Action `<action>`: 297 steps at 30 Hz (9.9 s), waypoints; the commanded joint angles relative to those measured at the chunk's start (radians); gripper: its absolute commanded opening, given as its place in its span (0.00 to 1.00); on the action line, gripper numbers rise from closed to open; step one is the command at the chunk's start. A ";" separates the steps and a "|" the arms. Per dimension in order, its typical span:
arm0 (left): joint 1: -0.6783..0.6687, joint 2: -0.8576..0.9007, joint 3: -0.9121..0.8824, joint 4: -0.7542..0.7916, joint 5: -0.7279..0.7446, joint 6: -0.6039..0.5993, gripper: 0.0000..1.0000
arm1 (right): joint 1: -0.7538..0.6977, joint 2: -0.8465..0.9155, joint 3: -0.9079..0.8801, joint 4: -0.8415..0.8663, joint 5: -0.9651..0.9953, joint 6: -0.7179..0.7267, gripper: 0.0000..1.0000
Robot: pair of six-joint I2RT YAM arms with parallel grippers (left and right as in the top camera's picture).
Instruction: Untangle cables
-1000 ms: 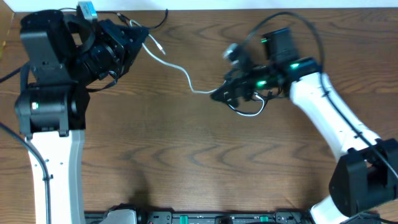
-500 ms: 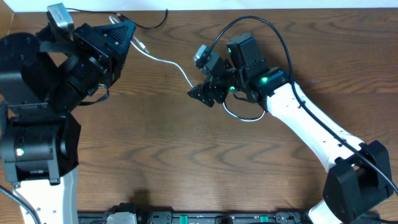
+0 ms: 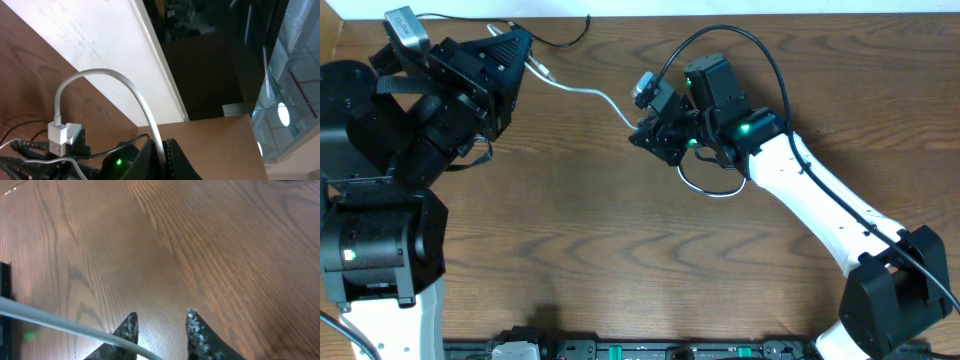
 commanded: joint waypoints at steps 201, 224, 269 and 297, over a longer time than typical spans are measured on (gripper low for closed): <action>-0.341 0.542 -0.008 -0.539 0.245 0.852 0.47 | -0.140 -0.358 0.002 0.297 -0.446 1.099 0.01; -0.408 0.542 -0.008 -0.503 0.253 0.871 0.47 | -0.077 -0.358 0.002 0.402 -0.445 1.228 0.01; 0.026 0.582 -0.009 -0.740 -0.190 0.912 0.07 | -0.595 -0.396 0.002 0.532 -0.564 1.365 0.01; 0.637 0.384 -0.003 -0.759 0.200 0.977 0.07 | -0.836 -0.395 0.002 -0.292 0.214 0.786 0.01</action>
